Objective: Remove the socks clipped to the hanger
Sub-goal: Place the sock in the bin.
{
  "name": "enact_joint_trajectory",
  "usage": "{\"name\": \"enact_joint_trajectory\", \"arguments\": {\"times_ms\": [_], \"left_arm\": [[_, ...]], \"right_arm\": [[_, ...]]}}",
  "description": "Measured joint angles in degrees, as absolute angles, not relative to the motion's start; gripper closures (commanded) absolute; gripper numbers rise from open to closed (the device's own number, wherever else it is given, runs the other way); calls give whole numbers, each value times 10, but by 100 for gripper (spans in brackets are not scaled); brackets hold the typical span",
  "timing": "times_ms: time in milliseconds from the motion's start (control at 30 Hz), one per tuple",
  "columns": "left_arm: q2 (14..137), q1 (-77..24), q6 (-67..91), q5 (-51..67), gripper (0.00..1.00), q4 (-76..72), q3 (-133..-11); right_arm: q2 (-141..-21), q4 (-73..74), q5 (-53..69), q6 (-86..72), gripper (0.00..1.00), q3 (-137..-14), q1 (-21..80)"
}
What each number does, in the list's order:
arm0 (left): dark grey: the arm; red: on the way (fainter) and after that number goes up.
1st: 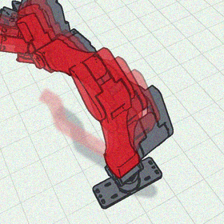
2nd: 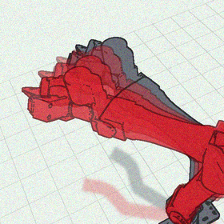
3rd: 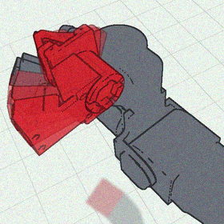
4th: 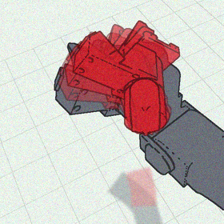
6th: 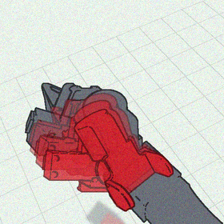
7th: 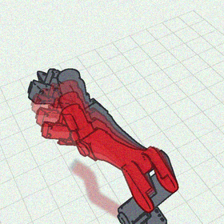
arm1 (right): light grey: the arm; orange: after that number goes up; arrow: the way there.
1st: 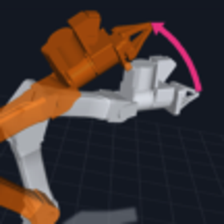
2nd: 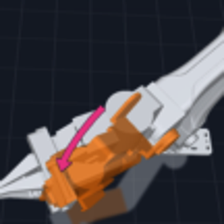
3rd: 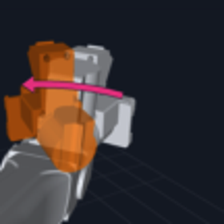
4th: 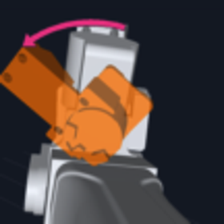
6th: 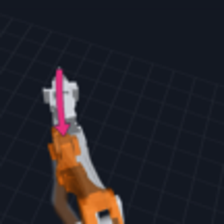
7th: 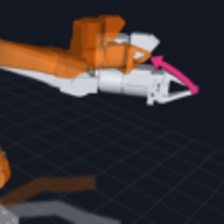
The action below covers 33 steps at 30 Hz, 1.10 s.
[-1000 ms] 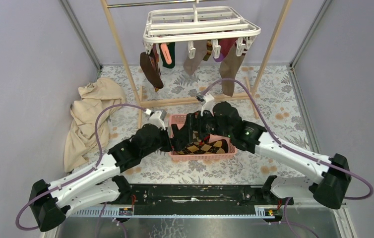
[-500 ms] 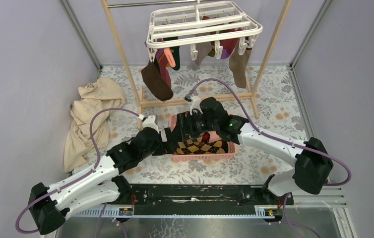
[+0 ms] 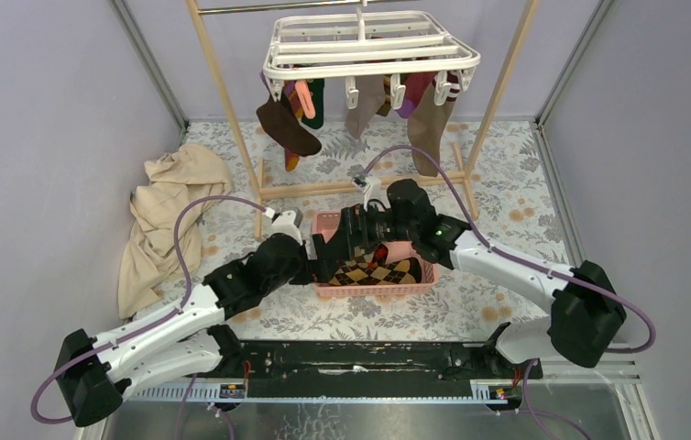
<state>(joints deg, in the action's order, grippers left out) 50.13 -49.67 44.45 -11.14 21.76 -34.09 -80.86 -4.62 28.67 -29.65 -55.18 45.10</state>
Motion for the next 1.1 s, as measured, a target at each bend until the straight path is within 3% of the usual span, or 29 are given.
{"name": "enact_joint_trajectory", "arguments": {"times_ms": [267,600,1100], "left_arm": [[524,-511,440,-98,1,171,-384],[561,-511,415,-125,1,180,-403],[578,-513,368,0,7,91,-434]], "right_arm": [[-720,-43,264,-276,7,-535,438],[-706,-17,245,-264,7,-527,429],[-635,23,248,-247,9,-503,317]]}}
